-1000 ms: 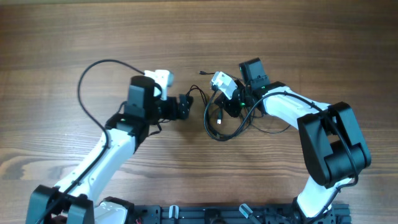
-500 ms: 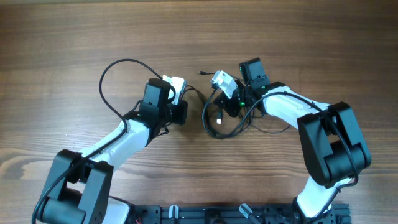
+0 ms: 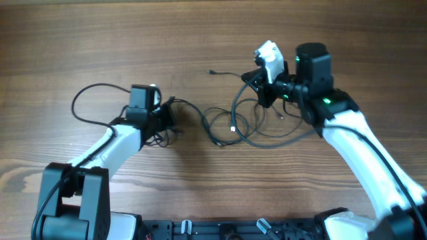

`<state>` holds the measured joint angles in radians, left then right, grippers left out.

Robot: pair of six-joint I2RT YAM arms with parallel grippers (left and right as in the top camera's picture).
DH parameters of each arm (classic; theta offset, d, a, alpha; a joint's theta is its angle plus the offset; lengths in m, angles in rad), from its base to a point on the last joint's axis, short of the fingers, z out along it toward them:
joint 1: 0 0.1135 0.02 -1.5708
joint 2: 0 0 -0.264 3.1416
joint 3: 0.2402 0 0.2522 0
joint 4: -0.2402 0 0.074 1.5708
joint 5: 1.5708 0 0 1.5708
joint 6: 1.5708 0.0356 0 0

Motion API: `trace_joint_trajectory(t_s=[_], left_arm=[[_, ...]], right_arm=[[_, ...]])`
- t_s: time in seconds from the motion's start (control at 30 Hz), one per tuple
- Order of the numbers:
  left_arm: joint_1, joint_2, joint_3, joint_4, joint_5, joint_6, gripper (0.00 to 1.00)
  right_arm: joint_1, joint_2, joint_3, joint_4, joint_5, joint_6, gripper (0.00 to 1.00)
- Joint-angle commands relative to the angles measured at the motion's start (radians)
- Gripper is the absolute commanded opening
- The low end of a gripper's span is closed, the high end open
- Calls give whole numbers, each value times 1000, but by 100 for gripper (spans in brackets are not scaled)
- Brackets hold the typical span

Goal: Untangle cables

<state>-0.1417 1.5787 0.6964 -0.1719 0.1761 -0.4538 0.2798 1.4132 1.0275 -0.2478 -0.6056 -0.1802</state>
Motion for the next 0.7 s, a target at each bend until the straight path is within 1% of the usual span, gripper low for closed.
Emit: trace_joint_trajectory(t_s=[0.0, 0.07, 0.1, 0.13, 0.23, 0.3, 0.37, 0.47, 0.6, 0.67], left_arm=[[34, 7, -3, 51, 109, -71, 4], [30, 7, -3, 83, 166, -71, 4], [26, 7, -3, 92, 187, -65, 4], [21, 7, -3, 98, 211, -42, 4], [5, 7, -3, 106, 311, 62, 4], [-9, 7, -3, 136, 422, 138, 4], [-18, 3, -3, 184, 530, 194, 4], [-18, -14, -3, 215, 600, 216, 4], [-18, -67, -3, 209, 606, 216, 4], [-18, -111, -3, 202, 643, 243, 4]], right_arm=[[7, -6, 1, -80, -20, -7, 38], [14, 14, -2, -140, -20, -54, 56], [20, 28, -2, -164, -20, -61, 61], [27, 42, -2, -179, -20, -61, 64], [55, 91, -3, -188, -19, -60, 66], [80, 140, -3, -183, -9, -58, 66], [101, 192, -3, -170, 64, -56, 67], [108, 251, -3, -145, 148, -58, 69], [107, 314, -3, -124, 150, -115, 71], [107, 341, -3, -105, 150, -148, 73]])
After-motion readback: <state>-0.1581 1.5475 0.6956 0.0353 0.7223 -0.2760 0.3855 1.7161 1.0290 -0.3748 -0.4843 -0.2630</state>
